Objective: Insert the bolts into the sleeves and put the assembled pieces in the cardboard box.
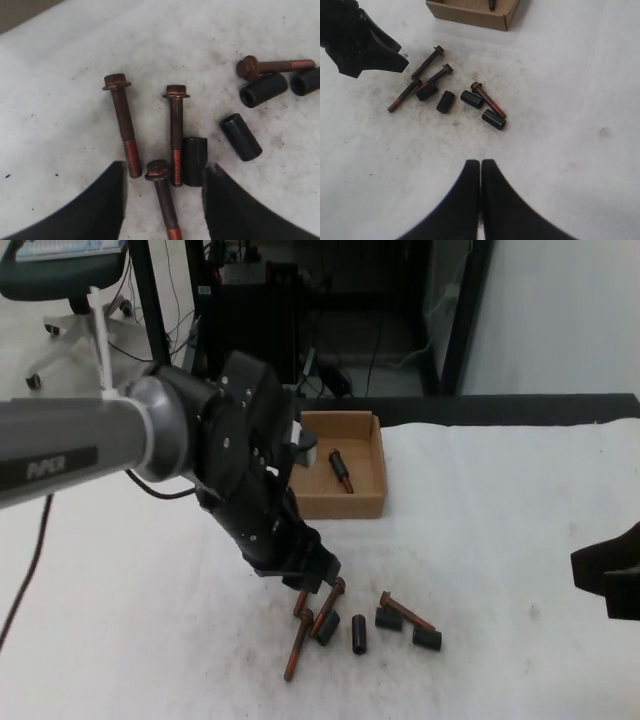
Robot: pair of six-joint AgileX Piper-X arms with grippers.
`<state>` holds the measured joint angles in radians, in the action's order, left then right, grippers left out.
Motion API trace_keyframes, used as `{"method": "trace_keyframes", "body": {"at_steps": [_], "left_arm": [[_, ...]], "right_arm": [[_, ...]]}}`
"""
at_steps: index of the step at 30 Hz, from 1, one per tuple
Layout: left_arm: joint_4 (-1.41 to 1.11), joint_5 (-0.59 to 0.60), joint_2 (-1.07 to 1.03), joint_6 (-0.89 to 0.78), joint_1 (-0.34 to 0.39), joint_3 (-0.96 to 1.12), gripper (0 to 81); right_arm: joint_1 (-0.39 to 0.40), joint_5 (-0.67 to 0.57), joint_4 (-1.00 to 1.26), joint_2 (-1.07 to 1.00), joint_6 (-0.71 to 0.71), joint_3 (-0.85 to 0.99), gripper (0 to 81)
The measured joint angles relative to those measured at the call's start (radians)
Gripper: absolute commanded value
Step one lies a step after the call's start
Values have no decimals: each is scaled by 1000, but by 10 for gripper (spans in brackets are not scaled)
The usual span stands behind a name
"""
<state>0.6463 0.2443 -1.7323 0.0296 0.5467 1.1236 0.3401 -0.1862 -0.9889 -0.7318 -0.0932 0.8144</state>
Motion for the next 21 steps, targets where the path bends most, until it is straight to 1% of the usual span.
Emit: {"method": "trace_keyframes", "body": {"at_steps": [5, 10, 14, 17, 21], "left_arm": [[0, -68, -43, -3, 15, 25, 447], [0, -82, -99, -6, 18, 102, 400], [19, -85, -148, -6, 18, 176, 400], [93, -85, -198, -6, 20, 240, 401], [141, -85, -231, 5, 23, 261, 401]], "right_arm": [[0, 0, 0, 0, 11, 0, 8], [0, 0, 0, 0, 10, 0, 8], [0, 0, 0, 0, 10, 0, 8], [0, 0, 0, 0, 10, 0, 8], [0, 0, 0, 0, 10, 0, 8]]}}
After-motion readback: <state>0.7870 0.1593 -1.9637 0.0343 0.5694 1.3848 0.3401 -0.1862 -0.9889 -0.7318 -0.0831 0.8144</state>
